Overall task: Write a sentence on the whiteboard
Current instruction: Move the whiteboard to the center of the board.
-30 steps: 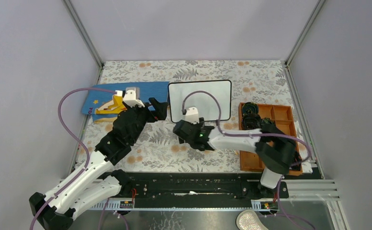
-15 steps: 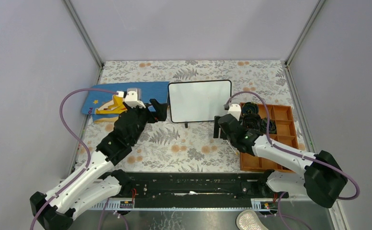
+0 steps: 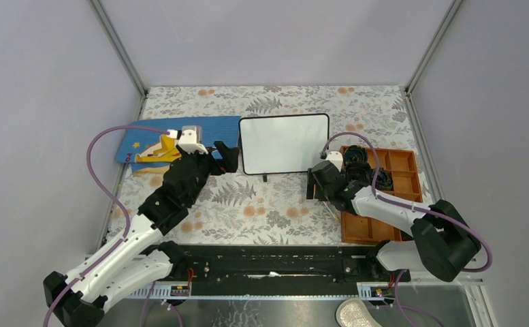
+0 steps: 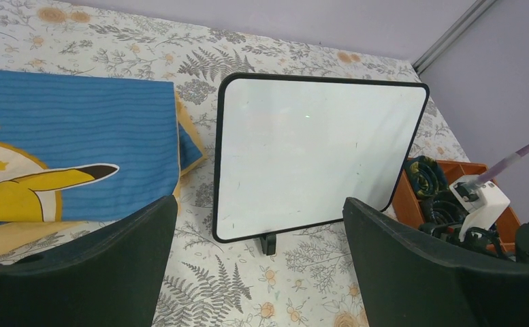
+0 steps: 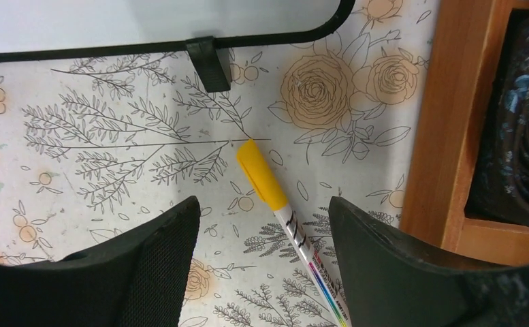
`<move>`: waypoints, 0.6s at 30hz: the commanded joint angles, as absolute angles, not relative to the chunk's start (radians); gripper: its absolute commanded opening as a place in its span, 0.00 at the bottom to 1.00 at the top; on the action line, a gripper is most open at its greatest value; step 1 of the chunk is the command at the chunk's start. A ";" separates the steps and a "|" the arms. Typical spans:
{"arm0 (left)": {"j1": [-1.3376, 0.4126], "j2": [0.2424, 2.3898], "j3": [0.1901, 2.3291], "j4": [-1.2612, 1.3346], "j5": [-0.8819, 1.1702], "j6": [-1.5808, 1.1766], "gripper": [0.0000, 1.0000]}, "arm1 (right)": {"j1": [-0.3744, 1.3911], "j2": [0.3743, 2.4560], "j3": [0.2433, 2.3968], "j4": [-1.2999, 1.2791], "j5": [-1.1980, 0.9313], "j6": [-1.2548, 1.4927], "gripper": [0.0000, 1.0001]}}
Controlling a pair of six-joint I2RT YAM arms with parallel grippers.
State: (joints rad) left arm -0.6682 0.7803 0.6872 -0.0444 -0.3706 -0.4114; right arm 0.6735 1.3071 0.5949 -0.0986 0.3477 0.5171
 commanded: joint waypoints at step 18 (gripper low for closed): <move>-0.676 0.778 0.692 0.005 -0.364 -0.399 0.99 | 0.683 1.375 0.596 -0.142 0.196 0.678 0.37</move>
